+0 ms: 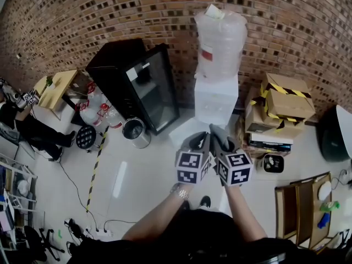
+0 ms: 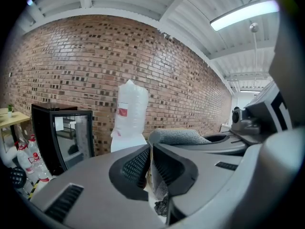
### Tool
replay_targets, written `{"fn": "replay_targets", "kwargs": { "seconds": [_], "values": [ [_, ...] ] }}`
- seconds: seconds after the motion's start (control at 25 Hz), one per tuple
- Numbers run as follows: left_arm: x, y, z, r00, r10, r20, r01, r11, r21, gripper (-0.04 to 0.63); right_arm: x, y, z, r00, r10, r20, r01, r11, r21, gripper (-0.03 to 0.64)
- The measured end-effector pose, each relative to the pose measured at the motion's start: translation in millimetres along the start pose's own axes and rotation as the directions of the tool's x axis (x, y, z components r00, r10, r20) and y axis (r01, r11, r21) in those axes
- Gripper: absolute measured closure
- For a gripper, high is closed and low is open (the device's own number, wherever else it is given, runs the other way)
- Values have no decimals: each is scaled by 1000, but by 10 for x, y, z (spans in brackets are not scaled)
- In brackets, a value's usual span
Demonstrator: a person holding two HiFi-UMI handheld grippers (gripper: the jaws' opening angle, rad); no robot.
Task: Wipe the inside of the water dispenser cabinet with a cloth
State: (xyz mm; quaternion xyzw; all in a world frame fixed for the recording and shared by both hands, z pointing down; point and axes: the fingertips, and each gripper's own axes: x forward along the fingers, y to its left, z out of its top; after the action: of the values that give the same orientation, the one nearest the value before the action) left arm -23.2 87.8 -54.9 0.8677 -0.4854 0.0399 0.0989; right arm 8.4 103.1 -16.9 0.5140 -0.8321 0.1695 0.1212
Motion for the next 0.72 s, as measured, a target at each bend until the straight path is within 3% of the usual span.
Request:
{"fn": "replay_targets", "kwargs": {
  "seconds": [0.72],
  "values": [
    [-98, -56, 42, 1000, -15, 12, 15, 1000, 2, 572, -100, 96, 85, 1000, 9, 29, -9, 1000, -1, 597]
  ]
}}
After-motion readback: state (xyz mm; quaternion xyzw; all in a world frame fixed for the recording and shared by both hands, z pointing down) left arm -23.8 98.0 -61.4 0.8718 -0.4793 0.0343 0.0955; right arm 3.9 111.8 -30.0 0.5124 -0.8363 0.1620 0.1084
